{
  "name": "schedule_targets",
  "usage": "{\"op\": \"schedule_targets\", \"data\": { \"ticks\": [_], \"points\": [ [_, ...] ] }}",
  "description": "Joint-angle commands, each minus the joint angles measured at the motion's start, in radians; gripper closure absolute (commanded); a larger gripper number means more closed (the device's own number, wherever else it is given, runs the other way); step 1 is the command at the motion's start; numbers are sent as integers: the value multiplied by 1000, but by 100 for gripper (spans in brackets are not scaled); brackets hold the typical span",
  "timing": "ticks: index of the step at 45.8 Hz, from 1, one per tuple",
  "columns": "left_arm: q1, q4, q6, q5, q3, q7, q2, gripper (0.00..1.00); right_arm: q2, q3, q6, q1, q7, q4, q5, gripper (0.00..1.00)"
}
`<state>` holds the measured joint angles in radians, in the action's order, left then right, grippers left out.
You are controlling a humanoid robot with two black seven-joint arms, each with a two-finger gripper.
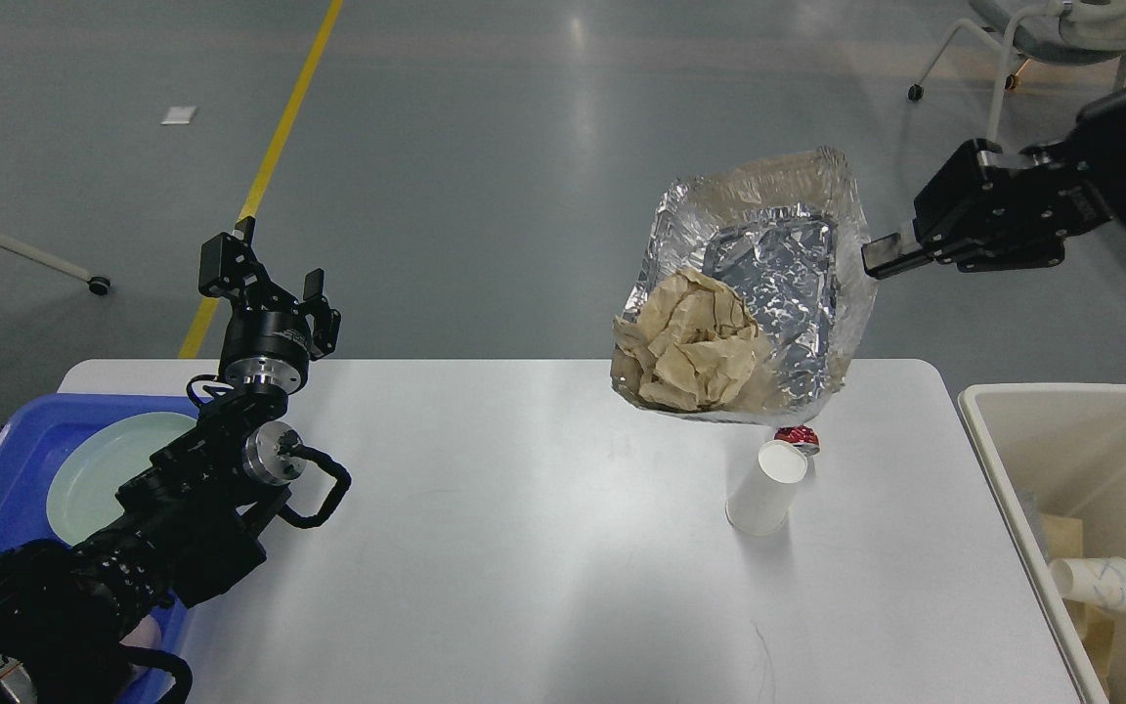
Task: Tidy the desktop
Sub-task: 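Lift the foil bag with the right gripper and drop it into the bin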
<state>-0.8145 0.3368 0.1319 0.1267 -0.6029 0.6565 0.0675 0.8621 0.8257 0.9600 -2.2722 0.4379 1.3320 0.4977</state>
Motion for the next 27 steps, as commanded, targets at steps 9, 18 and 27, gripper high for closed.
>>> {"op": "schedule_targets", "data": {
  "ticks": [9,18,27],
  "points": [
    [0,1,0,1,0,0,0,0,-6,-71,0,-52,-4,-62,-73,100],
    [0,1,0,-1,0,0,0,0,-28,-63,0,46,-10,-227,-71,100],
    [0,-1,0,1,0,0,0,0,-29,-62,0,250,-11,-488,-61,100]
  ]
}}
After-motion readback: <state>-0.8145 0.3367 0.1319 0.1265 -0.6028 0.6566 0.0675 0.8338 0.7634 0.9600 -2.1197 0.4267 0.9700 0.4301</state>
